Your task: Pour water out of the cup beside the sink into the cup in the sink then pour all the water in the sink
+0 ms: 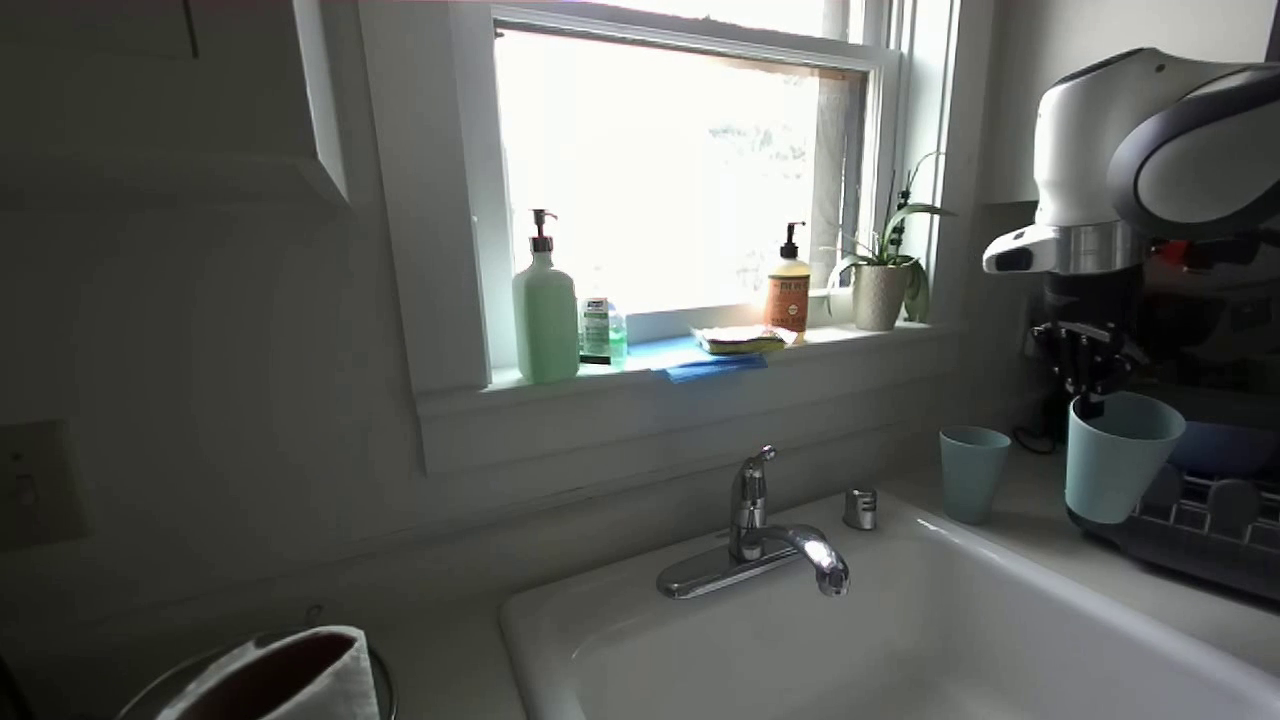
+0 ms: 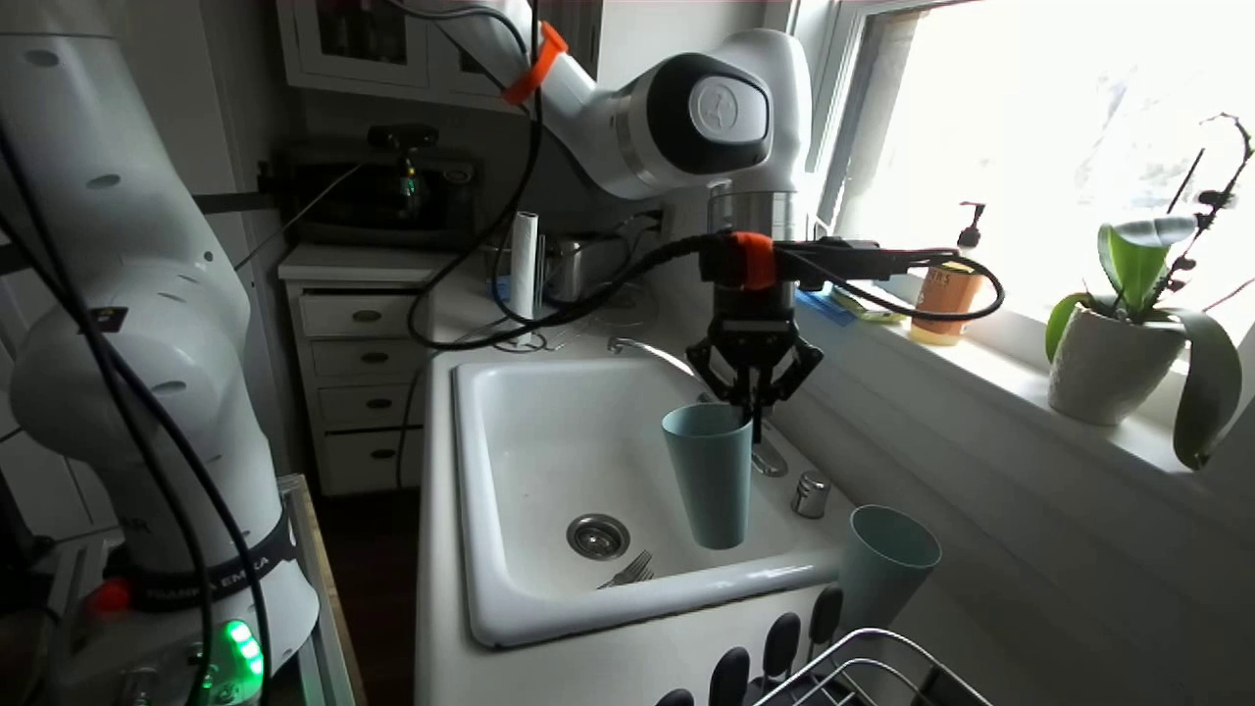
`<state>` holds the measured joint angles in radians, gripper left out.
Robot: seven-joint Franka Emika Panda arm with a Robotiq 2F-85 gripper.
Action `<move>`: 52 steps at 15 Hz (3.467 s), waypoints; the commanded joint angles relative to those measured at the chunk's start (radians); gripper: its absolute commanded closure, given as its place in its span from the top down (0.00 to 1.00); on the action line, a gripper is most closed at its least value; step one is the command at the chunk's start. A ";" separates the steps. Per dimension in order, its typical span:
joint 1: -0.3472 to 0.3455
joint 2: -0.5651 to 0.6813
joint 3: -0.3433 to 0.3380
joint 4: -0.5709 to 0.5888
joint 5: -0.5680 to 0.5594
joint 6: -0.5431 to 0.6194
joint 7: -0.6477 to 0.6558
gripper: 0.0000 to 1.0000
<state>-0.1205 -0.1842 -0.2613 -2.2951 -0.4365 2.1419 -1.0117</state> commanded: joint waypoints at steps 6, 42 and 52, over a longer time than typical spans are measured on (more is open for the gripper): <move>-0.055 0.067 -0.042 -0.019 0.092 0.105 -0.387 0.01; -0.158 0.007 -0.027 0.067 0.287 -0.040 -0.835 1.00; -0.074 -0.130 0.044 0.022 0.247 -0.068 -0.621 1.00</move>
<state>-0.2026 -0.2509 -0.2181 -2.2425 -0.1542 2.0893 -1.6816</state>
